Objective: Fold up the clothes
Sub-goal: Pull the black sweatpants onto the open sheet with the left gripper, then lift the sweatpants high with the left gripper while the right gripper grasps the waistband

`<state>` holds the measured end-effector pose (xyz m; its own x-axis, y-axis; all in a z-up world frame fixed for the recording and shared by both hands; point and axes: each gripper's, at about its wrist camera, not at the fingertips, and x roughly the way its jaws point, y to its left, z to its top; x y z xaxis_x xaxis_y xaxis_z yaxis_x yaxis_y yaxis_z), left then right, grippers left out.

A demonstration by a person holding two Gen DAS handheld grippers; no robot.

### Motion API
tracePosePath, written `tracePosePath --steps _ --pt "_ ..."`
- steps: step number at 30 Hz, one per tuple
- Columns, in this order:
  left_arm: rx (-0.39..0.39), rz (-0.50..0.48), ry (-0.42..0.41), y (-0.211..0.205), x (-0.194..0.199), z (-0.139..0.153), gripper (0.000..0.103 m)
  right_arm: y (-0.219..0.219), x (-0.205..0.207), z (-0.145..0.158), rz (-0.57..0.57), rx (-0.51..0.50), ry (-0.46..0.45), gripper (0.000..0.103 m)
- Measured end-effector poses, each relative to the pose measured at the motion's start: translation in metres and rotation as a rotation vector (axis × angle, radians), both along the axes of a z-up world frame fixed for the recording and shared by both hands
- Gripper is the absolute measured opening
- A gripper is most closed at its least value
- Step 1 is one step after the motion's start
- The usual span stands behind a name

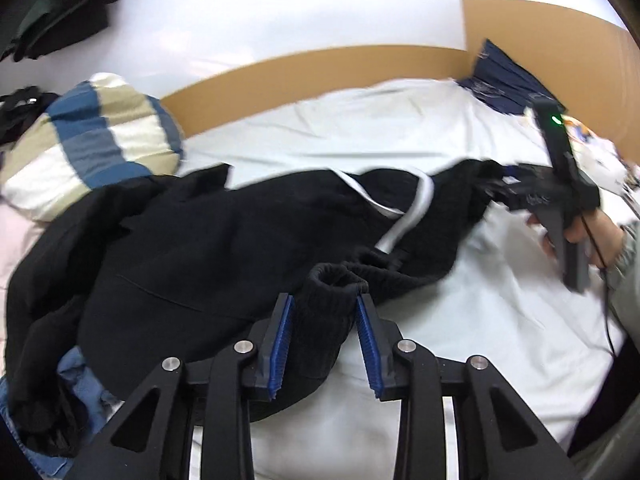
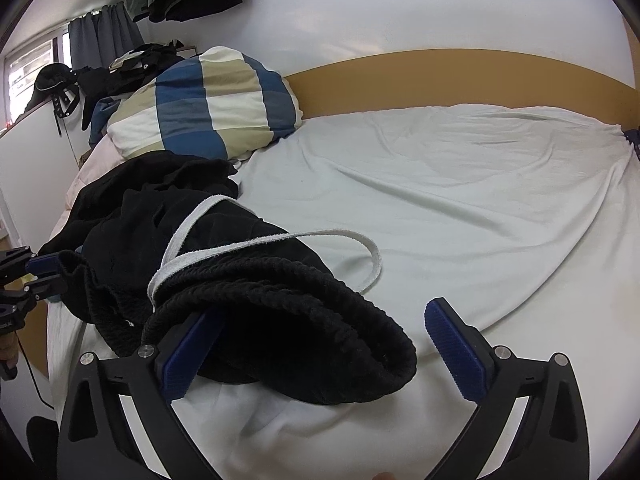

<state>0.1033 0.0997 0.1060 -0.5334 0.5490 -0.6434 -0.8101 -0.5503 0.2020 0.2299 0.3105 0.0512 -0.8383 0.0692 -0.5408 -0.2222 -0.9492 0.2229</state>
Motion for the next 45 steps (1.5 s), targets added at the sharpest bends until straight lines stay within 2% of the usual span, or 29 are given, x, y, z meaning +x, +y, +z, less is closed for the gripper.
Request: tracePosePath --steps 1,5,7,11,13,14,15,16,17,18,20,22,23,24,27,28,33,35,37,41,43,45 --pt "-0.007 0.021 0.023 0.002 0.003 -0.001 0.036 0.0 0.0 0.0 0.001 0.0 0.001 0.103" --pt "-0.06 0.055 0.056 0.015 0.007 -0.016 0.06 -0.001 -0.001 -0.002 0.006 -0.012 -0.002 0.103" --pt "-0.103 0.054 0.076 0.022 0.01 -0.029 0.065 0.0 -0.001 -0.002 0.012 -0.019 -0.007 0.103" --pt "-0.259 0.014 0.06 0.025 0.018 -0.057 0.068 -0.001 -0.002 -0.003 0.02 -0.021 -0.009 0.103" --pt "-0.323 -0.004 0.079 0.03 0.022 -0.069 0.068 -0.001 -0.002 -0.003 0.02 -0.017 -0.008 0.103" --pt "-0.319 -0.006 0.086 0.03 0.023 -0.072 0.061 -0.002 -0.002 -0.003 0.021 -0.014 -0.011 0.103" --pt "-0.296 -0.007 0.078 0.029 0.023 -0.071 0.055 -0.002 -0.003 -0.003 0.02 -0.012 -0.018 0.103" --pt "-0.267 -0.006 0.059 0.027 0.023 -0.067 0.036 -0.001 -0.005 -0.004 0.015 -0.02 -0.034 0.103" --pt "-0.238 -0.005 0.041 0.025 0.023 -0.063 0.027 0.001 -0.006 -0.006 0.009 -0.048 -0.052 0.103" --pt "-0.21 -0.004 0.038 0.023 0.025 -0.057 0.026 0.004 -0.008 -0.007 0.003 -0.076 -0.069 0.103" --pt "-0.145 0.004 0.102 0.014 0.033 -0.041 0.022 0.009 -0.007 -0.011 -0.002 -0.14 -0.06 0.098" --pt "-0.052 0.051 0.163 0.001 0.04 -0.022 0.021 0.01 -0.008 -0.013 -0.003 -0.174 -0.052 0.078" --pt "0.005 0.075 0.166 -0.008 0.042 -0.011 0.02 0.009 -0.009 -0.015 -0.004 -0.182 -0.054 0.073" --pt "0.054 0.091 0.16 -0.015 0.043 0.001 0.02 0.009 -0.009 -0.016 -0.003 -0.195 -0.054 0.06" --pt "0.152 0.09 0.162 -0.032 0.052 0.036 0.019 0.012 -0.008 -0.018 0.065 -0.305 -0.005 0.041" --pt "0.178 0.077 0.177 -0.037 0.057 0.05 0.019 0.01 -0.004 -0.013 0.089 -0.319 0.029 0.031" --pt "0.287 0.028 0.276 -0.061 0.085 0.123 0.019 -0.014 0.029 0.035 0.18 -0.283 0.201 0.021" --pt "0.31 0.039 0.331 -0.072 0.094 0.145 0.019 -0.026 0.044 0.061 0.185 -0.228 0.237 0.02" --pt "0.333 0.06 0.342 -0.084 0.097 0.166 0.018 -0.036 0.054 0.09 0.155 -0.202 0.258 0.019" --pt "0.372 0.087 0.353 -0.103 0.102 0.205 0.017 -0.052 0.075 0.175 0.103 -0.102 0.313 0.017" --pt "0.437 0.078 0.348 -0.116 0.108 0.23 0.017 -0.061 0.092 0.229 0.065 -0.05 0.353 0.017" --pt "0.545 0.047 0.331 -0.136 0.118 0.261 0.017 -0.075 0.113 0.287 0.035 0.016 0.399 0.016"
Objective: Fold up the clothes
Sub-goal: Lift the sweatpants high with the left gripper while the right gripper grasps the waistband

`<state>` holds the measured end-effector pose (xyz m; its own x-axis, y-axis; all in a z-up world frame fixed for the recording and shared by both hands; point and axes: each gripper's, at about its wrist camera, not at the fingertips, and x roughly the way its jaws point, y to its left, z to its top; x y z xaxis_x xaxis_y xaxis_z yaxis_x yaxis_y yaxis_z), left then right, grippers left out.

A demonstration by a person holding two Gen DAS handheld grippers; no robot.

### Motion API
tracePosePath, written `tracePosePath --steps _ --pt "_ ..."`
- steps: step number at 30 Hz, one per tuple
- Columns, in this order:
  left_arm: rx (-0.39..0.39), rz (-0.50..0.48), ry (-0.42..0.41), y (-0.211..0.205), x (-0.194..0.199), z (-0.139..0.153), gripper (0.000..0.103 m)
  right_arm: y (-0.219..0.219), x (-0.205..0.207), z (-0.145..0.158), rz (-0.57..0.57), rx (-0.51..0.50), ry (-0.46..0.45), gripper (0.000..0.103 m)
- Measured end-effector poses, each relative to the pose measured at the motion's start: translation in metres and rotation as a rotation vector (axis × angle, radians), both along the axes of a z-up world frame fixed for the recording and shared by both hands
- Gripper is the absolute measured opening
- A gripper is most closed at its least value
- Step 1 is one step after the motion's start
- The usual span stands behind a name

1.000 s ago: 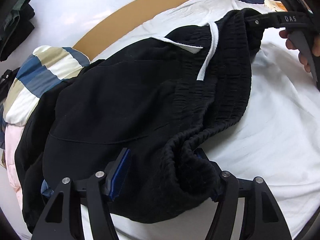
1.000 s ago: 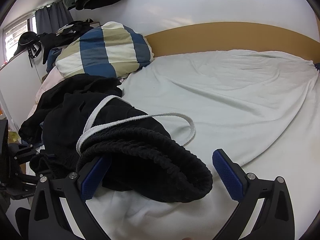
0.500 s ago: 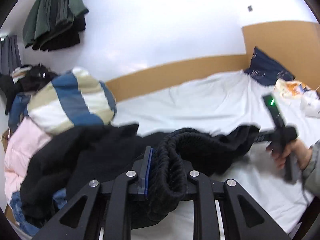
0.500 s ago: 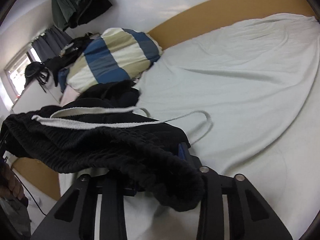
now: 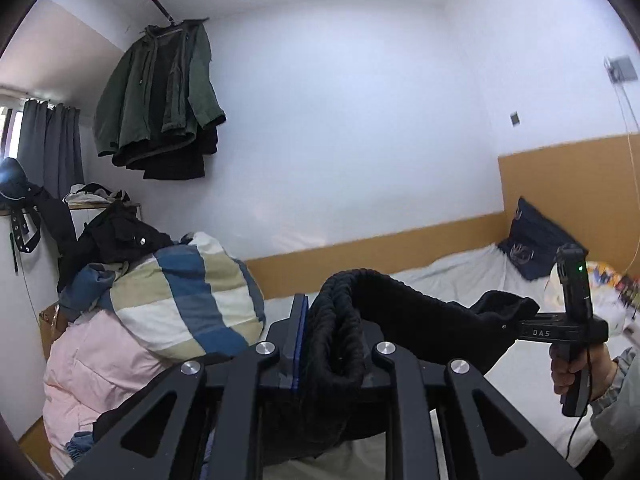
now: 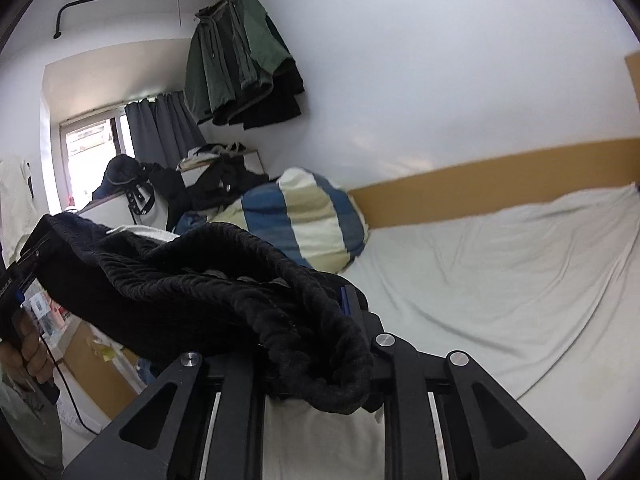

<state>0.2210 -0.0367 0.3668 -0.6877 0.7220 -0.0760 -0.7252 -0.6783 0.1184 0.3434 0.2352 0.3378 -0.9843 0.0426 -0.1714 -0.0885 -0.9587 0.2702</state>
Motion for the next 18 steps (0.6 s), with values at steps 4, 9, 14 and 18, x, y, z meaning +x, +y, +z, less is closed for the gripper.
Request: tracePosePath --steps 4,9,14,18 --pt "0.172 -0.079 0.01 -0.036 0.02 0.071 0.017 -0.035 0.049 0.111 -0.065 0.15 0.088 0.016" --pt "0.305 -0.155 -0.004 -0.078 0.045 0.168 0.017 -0.09 0.126 0.236 -0.184 0.371 0.203 0.016" --pt "0.392 -0.163 0.072 -0.11 0.084 0.249 0.017 -0.137 0.197 0.323 -0.312 0.521 0.295 0.016" --pt "0.404 -0.135 0.128 -0.113 0.114 0.29 0.017 -0.164 0.243 0.365 -0.379 0.586 0.34 0.016"
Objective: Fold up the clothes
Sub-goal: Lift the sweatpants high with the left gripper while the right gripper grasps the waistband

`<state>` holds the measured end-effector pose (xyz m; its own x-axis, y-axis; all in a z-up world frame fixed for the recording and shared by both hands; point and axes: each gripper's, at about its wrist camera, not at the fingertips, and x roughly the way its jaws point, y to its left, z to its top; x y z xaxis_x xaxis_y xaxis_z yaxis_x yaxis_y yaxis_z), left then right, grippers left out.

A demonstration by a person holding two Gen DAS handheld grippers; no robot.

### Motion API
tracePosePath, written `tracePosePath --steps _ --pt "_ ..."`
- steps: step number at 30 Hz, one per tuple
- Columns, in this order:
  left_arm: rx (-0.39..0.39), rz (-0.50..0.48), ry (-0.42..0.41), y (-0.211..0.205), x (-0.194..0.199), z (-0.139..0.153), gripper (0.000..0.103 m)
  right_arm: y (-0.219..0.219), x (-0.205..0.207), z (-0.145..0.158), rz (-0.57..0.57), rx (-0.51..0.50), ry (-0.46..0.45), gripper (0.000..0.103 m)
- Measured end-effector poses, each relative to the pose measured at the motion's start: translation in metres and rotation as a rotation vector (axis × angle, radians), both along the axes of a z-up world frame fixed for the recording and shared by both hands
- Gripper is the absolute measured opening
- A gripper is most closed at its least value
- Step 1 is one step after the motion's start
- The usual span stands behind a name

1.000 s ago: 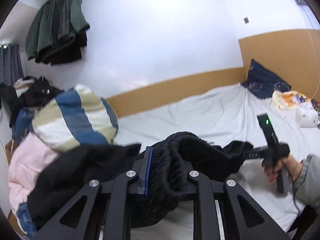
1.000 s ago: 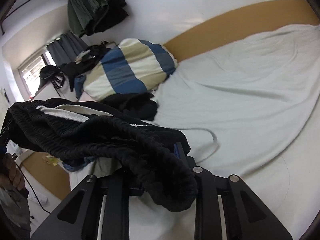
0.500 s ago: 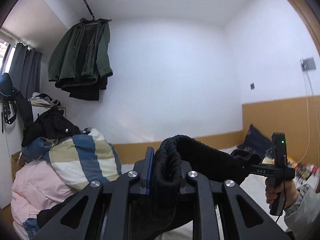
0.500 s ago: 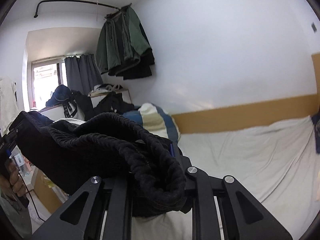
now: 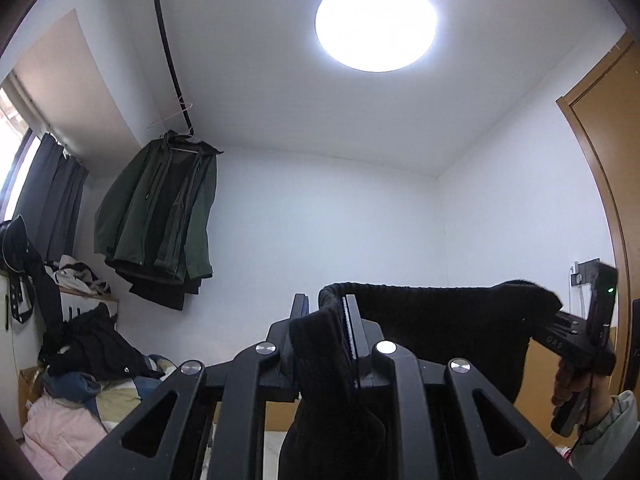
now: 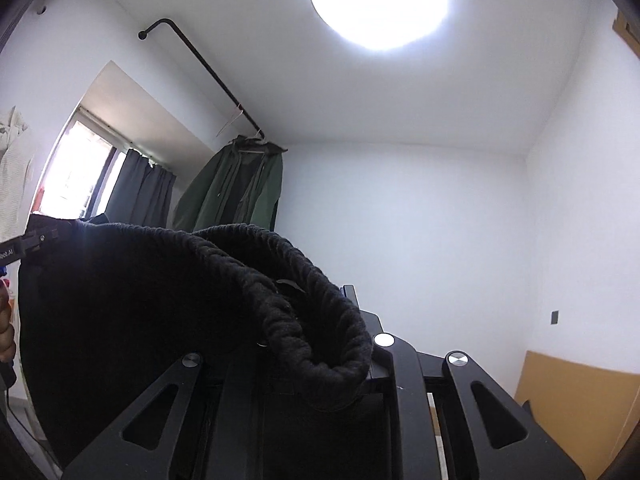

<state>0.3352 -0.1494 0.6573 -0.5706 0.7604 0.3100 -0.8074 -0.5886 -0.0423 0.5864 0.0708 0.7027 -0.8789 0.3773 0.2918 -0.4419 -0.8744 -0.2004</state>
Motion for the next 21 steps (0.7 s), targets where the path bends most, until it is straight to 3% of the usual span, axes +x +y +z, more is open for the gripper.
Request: tracePosePath --steps 6,11,14,21 --pt "0.06 -0.053 0.007 -0.001 0.019 0.041 0.017 -0.021 0.054 0.054 -0.059 0.03 0.051 0.016" --pt "0.08 -0.009 0.087 0.003 0.047 0.08 0.016 -0.039 0.077 0.081 -0.127 0.091 0.071 0.016" --pt "0.08 -0.002 0.072 0.009 0.044 0.095 0.017 -0.048 0.085 0.102 -0.155 0.083 0.085 0.016" --pt "0.165 0.18 0.134 0.012 0.08 0.142 0.015 -0.077 0.113 0.137 -0.224 0.15 0.194 0.016"
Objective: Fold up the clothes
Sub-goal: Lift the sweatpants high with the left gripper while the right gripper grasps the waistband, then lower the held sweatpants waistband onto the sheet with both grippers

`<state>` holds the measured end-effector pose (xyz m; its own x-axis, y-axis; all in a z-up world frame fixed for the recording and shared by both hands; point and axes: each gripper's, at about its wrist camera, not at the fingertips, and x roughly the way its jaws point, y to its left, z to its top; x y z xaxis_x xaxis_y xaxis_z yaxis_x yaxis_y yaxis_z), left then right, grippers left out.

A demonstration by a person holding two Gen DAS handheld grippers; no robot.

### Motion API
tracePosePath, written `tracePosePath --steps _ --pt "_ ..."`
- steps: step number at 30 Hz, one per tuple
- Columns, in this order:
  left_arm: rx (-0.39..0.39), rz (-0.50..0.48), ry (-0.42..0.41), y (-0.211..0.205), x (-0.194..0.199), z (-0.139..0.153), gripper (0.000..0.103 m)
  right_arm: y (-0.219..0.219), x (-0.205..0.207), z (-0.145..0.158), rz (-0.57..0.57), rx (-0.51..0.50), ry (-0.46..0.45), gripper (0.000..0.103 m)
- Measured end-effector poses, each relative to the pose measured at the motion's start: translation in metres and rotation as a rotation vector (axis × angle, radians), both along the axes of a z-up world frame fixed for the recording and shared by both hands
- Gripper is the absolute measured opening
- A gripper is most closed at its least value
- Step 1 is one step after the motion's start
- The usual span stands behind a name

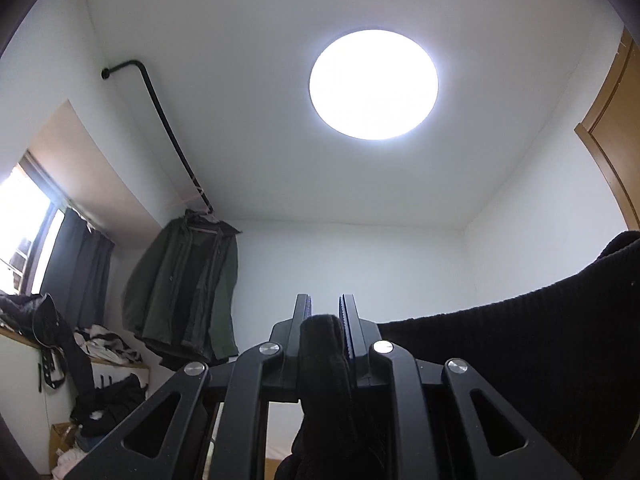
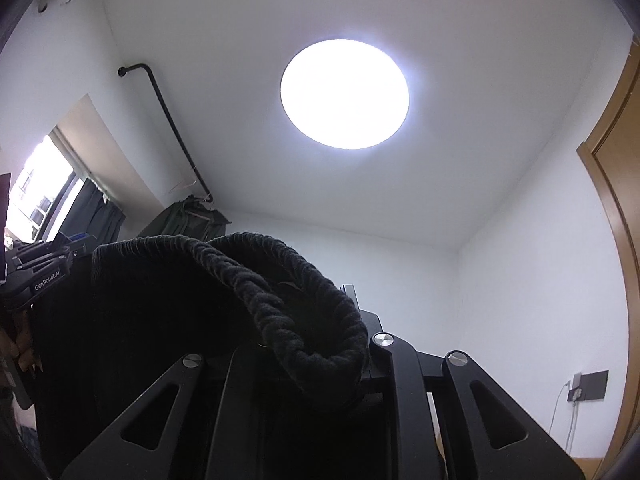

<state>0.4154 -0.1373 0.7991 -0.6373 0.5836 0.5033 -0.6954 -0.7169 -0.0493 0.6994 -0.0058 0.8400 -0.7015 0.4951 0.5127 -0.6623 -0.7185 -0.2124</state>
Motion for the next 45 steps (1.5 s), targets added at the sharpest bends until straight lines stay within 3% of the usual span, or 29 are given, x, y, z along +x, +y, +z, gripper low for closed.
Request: tracePosePath --steps 4,12,17,23,28,32,36,40,45 --pt "0.053 -0.087 0.005 -0.019 -0.006 0.004 0.015 0.012 -0.013 -0.005 -0.011 0.01 -0.039 0.016" --pt "0.001 -0.046 -0.036 0.016 -0.06 -0.024 0.015 0.109 -0.094 -0.035 -0.034 -0.092 -0.145 0.016" --pt "-0.022 -0.056 -0.063 0.062 -0.097 -0.04 0.015 0.184 -0.141 -0.054 -0.023 -0.158 -0.188 0.016" --pt "-0.091 -0.019 -0.116 0.158 -0.165 -0.062 0.015 0.29 -0.213 -0.083 -0.048 -0.235 -0.241 0.016" --pt "-0.115 -0.009 -0.132 0.234 -0.235 -0.1 0.015 0.391 -0.292 -0.144 -0.078 -0.335 -0.296 0.016" --pt "-0.191 0.026 -0.205 0.314 -0.313 -0.15 0.015 0.479 -0.381 -0.225 -0.116 -0.457 -0.393 0.016" --pt "-0.266 -0.016 -0.369 0.4 -0.396 -0.236 0.007 0.552 -0.478 -0.337 -0.167 -0.553 -0.586 0.016" --pt "-0.415 -0.121 -0.57 0.493 -0.461 -0.37 0.006 0.61 -0.549 -0.464 -0.215 -0.634 -0.774 0.015" --pt "-0.639 -0.238 -0.779 0.562 -0.512 -0.543 0.011 0.675 -0.587 -0.573 -0.263 -0.739 -0.863 0.015"
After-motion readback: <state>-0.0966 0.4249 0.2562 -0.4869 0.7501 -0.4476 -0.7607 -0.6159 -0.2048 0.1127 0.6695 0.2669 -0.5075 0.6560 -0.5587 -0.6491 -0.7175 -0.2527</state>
